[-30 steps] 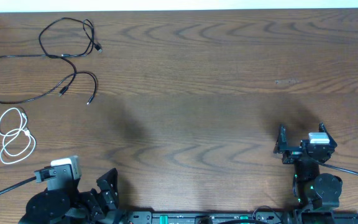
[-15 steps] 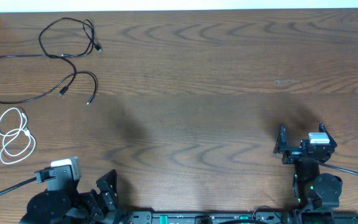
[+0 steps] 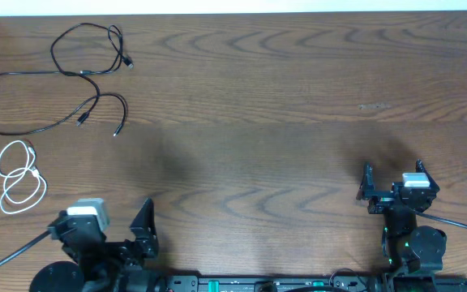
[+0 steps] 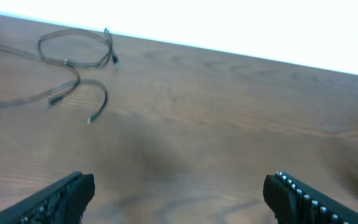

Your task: Untangle cables

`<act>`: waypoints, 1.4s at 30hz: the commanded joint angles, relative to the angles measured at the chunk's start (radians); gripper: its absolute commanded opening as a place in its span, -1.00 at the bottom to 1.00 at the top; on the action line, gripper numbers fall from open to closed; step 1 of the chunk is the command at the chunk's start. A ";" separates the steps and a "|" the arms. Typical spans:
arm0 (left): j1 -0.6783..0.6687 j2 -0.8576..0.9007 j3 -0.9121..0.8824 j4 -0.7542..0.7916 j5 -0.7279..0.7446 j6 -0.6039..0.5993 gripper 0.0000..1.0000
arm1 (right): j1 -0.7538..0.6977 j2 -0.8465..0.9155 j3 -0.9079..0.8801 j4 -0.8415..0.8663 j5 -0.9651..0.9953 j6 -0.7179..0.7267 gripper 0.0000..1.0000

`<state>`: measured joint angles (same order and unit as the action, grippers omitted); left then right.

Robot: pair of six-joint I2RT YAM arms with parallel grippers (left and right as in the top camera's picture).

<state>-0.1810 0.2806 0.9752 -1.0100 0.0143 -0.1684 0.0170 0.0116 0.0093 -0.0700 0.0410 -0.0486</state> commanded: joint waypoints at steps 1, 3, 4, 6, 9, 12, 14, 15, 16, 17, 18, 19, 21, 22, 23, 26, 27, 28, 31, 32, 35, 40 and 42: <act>0.037 -0.059 -0.093 0.058 0.057 0.125 0.85 | 0.004 -0.006 -0.004 -0.002 -0.002 -0.012 0.99; 0.061 -0.095 -0.159 0.115 0.058 0.144 0.85 | 0.004 -0.006 -0.004 -0.002 -0.002 -0.012 0.99; 0.073 -0.108 -0.189 0.142 0.058 0.150 0.85 | 0.004 -0.006 -0.004 -0.002 -0.002 -0.013 0.98; 0.095 -0.126 -0.246 0.195 0.061 0.150 0.96 | 0.004 -0.006 -0.004 -0.002 -0.002 -0.013 0.99; 0.113 -0.138 -0.317 0.271 0.081 0.168 0.96 | 0.004 -0.006 -0.004 -0.002 -0.002 -0.012 0.98; 0.121 -0.143 -0.387 0.366 0.096 0.200 0.96 | 0.004 -0.006 -0.004 -0.002 -0.002 -0.013 0.99; 0.132 -0.143 -0.424 0.419 0.110 0.221 0.96 | 0.004 -0.006 -0.004 -0.002 -0.002 -0.013 0.98; 0.144 -0.143 -0.458 0.461 0.110 0.220 0.96 | 0.004 -0.006 -0.004 -0.002 -0.002 -0.013 0.99; 0.150 -0.145 -0.477 0.485 0.111 0.220 0.96 | 0.004 -0.006 -0.004 -0.002 -0.002 -0.012 0.98; 0.155 -0.148 -0.495 0.505 0.113 0.220 0.96 | 0.004 -0.006 -0.004 -0.002 -0.002 -0.012 0.98; 0.159 -0.155 -0.510 0.525 0.114 0.220 0.96 | 0.004 -0.006 -0.004 -0.002 -0.002 -0.012 0.99; 0.163 -0.169 -0.533 0.549 0.114 0.220 0.96 | 0.004 -0.006 -0.004 -0.002 -0.002 -0.012 0.99; 0.169 -0.196 -0.565 0.579 0.114 0.220 0.96 | 0.004 -0.006 -0.004 -0.002 -0.002 -0.013 0.98; 0.173 -0.217 -0.584 0.594 0.114 0.220 0.96 | 0.004 -0.006 -0.004 -0.002 -0.002 -0.012 0.99; 0.177 -0.234 -0.600 0.605 0.114 0.219 0.96 | 0.004 -0.006 -0.004 -0.002 -0.002 -0.012 0.99; 0.196 -0.266 -0.647 0.642 0.117 0.209 0.96 | 0.004 -0.006 -0.004 -0.002 -0.002 -0.012 0.99; 0.200 -0.270 -0.658 0.657 0.117 0.209 0.96 | 0.004 -0.006 -0.004 -0.002 -0.002 -0.012 0.98; 0.201 -0.275 -0.670 0.672 0.117 0.209 0.96 | 0.004 -0.006 -0.004 -0.002 -0.002 -0.013 0.99; 0.203 -0.279 -0.704 0.730 0.117 0.209 0.96 | 0.004 -0.006 -0.004 -0.002 -0.002 -0.012 0.99; 0.203 -0.279 -0.716 0.755 0.117 0.209 0.96 | 0.004 -0.006 -0.004 -0.002 -0.002 -0.012 0.99; 0.203 -0.279 -0.743 0.798 0.117 0.209 0.96 | 0.004 -0.006 -0.004 -0.002 -0.002 -0.012 0.98; 0.203 -0.279 -0.784 0.843 0.117 0.209 0.96 | 0.004 -0.006 -0.004 -0.002 -0.002 -0.013 0.99; 0.201 -0.279 -0.798 0.862 0.116 0.210 0.96 | 0.004 -0.006 -0.004 -0.002 -0.002 -0.012 0.99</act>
<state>0.0177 0.0109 0.2005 -0.1711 0.1257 0.0311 0.0170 0.0120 0.0093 -0.0704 0.0406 -0.0486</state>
